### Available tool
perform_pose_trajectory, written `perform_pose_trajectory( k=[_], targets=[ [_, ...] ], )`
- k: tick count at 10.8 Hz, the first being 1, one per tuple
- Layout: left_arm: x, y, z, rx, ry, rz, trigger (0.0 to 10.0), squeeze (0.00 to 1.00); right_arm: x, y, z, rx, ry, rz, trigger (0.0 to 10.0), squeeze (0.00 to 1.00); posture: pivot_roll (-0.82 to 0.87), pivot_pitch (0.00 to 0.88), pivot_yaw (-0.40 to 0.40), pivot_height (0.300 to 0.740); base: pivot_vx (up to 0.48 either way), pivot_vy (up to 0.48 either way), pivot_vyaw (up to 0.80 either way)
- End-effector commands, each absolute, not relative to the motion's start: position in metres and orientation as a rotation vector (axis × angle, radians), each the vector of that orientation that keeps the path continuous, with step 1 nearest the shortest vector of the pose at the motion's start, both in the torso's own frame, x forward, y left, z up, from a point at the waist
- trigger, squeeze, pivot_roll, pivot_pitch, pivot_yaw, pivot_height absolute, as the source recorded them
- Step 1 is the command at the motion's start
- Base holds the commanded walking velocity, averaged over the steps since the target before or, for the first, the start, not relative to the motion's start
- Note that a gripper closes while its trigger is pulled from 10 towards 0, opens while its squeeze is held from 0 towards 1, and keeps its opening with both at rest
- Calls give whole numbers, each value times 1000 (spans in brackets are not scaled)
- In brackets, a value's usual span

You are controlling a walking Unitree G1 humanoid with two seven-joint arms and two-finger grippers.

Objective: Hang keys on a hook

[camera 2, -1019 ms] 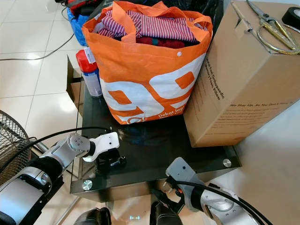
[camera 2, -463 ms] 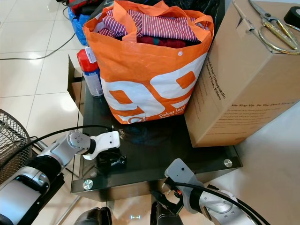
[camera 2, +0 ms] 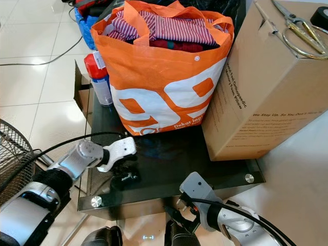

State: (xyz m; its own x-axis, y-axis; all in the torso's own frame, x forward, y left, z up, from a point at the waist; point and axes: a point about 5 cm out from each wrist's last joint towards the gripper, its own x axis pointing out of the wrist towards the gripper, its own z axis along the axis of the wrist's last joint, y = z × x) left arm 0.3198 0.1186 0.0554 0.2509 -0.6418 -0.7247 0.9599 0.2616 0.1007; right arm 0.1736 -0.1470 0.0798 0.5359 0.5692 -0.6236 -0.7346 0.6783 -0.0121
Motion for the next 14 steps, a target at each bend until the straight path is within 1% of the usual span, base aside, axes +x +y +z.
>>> perform_pose_trajectory(
  k=[1,2,4,5,6,7,9,11,13,14],
  targets=[
    [314,113,52,589,639,-1224,10000,1000,173,-148,76,-296,640,785,10000,0,-215,186,2,740,0,0,0],
    [313,111,52,587,641,-1237,10000,1000,173,-148,76,-295,640,785,10000,0,-214,187,2,740,0,0,0],
    [309,108,47,643,642,-1244,10000,1000,173,-147,76,-294,639,787,10000,0,-215,188,3,740,0,0,0],
    [306,108,41,723,654,-1242,10000,1000,173,-146,76,-294,638,787,10000,0,-215,188,3,740,0,0,0],
    [305,108,38,749,658,-1239,10000,67,174,-147,75,-294,639,786,10000,0,-215,188,3,740,0,0,0],
    [303,108,35,770,664,-1226,10000,0,173,-147,75,-293,639,785,10000,0,-215,193,5,740,0,0,0],
    [301,111,25,828,685,-1168,10000,0,173,-147,75,-291,640,786,10000,0,-214,198,5,740,0,0,0],
    [299,113,20,840,703,-1146,10000,0,172,-146,75,-290,640,788,10000,0,-214,200,6,740,0,0,0],
    [300,118,16,890,735,-1095,10000,0,171,-145,75,-289,640,788,10000,0,-214,201,7,740,0,0,0],
    [300,120,16,899,748,-1079,7608,0,171,-145,76,-288,639,788,10000,0,-213,201,8,740,0,0,0]
  ],
)
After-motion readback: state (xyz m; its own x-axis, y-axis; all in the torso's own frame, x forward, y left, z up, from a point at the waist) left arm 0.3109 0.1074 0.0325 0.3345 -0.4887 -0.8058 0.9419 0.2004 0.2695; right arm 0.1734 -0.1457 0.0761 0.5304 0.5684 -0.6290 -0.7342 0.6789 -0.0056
